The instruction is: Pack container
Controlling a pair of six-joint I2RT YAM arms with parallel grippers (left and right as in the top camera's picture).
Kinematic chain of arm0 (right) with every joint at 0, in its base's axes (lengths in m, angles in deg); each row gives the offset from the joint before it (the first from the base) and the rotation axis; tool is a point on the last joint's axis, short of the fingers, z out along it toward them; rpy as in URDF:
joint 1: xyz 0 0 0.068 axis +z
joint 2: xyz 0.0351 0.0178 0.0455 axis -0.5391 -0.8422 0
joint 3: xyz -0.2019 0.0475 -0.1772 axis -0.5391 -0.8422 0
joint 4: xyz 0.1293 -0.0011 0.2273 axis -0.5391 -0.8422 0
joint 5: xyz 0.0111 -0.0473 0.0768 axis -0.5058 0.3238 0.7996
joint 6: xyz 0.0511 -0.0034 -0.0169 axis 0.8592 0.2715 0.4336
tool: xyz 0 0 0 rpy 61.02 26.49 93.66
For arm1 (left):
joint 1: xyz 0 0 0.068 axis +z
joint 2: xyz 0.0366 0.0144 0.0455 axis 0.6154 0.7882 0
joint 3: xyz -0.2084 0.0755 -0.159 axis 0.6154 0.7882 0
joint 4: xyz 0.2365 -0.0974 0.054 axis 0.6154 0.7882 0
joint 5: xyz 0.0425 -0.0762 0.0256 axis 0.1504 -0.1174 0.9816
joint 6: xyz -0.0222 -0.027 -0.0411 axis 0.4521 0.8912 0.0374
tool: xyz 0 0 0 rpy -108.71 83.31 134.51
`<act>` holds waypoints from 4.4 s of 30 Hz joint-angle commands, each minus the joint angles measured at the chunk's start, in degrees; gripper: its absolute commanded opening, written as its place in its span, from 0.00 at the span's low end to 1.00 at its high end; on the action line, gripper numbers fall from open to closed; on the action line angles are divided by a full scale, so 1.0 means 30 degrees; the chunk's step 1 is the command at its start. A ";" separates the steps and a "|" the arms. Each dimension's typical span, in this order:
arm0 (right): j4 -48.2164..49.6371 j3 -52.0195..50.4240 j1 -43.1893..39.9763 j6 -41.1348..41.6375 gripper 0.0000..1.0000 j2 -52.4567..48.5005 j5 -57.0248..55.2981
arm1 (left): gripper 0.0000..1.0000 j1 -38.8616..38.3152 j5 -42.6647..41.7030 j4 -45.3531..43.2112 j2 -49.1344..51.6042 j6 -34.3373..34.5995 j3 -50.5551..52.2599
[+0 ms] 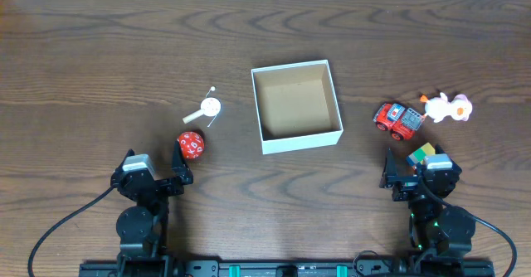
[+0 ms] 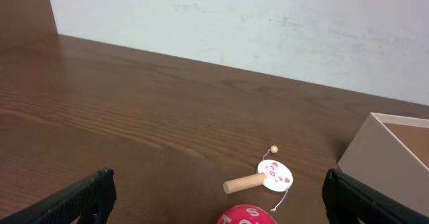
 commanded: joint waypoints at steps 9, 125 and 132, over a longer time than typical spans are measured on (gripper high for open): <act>-0.0007 -0.0087 0.0153 0.0175 0.99 0.0153 -0.0044 | 0.98 0.0095 0.0219 0.0867 0.0073 0.0036 0.0299; -1.2604 2.2272 0.0138 -1.0571 0.99 -2.6840 -0.2820 | 0.98 0.0095 0.0219 0.0867 0.0073 0.0036 0.0299; -1.2582 2.2272 0.0138 -1.0550 0.99 -2.9135 -0.2834 | 0.98 0.0095 0.0219 0.0867 0.0073 0.0044 0.0299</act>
